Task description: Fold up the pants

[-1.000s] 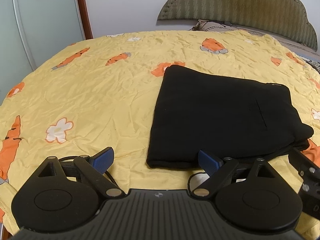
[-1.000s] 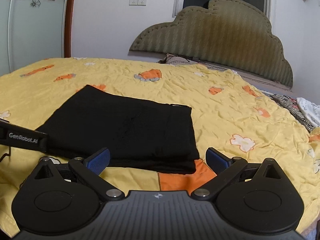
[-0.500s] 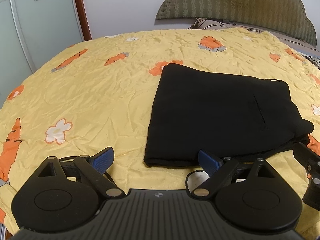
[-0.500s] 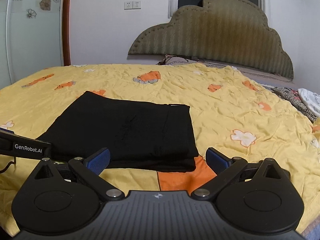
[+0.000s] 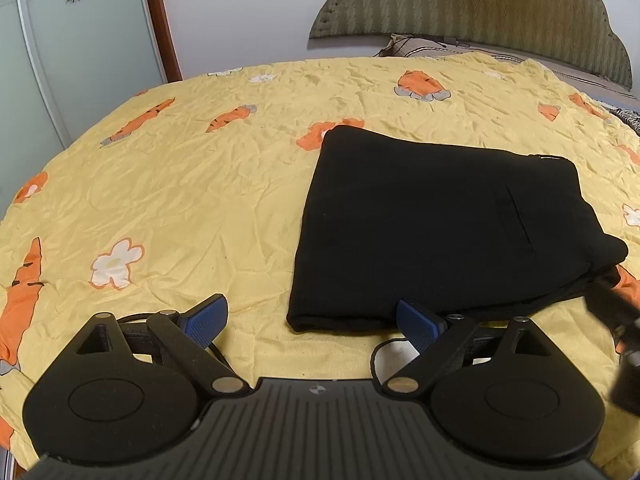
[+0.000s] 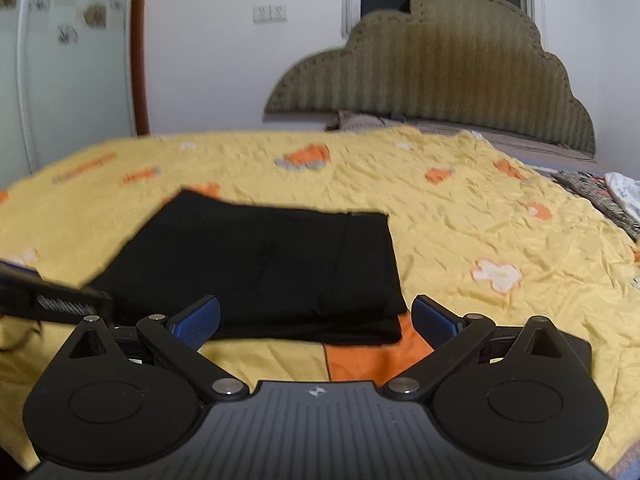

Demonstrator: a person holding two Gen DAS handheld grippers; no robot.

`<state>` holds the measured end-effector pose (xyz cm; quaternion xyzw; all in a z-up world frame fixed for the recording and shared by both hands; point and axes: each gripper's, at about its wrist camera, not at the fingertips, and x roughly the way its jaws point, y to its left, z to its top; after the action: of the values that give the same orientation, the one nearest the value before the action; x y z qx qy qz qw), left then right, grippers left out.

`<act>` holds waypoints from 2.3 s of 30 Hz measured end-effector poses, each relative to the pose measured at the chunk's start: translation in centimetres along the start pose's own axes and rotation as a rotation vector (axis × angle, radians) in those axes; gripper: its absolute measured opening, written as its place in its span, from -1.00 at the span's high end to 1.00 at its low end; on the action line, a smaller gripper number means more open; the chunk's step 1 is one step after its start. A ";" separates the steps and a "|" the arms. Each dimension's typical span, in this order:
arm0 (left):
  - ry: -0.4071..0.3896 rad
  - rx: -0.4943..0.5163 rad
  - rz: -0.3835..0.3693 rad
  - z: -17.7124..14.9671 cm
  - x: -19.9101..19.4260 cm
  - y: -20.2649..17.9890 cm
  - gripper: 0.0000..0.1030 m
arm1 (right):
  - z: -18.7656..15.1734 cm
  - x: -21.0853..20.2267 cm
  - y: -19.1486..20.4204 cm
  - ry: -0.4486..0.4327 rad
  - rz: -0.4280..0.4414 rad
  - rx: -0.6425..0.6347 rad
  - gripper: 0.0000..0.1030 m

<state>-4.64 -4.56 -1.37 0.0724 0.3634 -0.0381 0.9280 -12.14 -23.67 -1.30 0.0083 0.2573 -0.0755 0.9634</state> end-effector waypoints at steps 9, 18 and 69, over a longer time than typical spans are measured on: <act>-0.006 0.008 0.004 0.0 -0.1 0.0 -0.82 | 0.0 -0.7 0.6 -0.028 0.011 -0.025 -0.99; -0.003 0.004 0.002 0.0 -0.1 0.0 -0.82 | 0.0 -0.9 1.2 -0.026 0.024 -0.038 -0.99; 0.004 0.002 -0.003 -0.4 0.0 -0.4 -0.82 | -0.6 -0.2 1.2 0.002 0.020 -0.051 -0.99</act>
<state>-4.97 -4.90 -1.65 0.0730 0.3651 -0.0399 0.9272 -12.43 -22.41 -1.69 -0.0136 0.2597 -0.0593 0.9638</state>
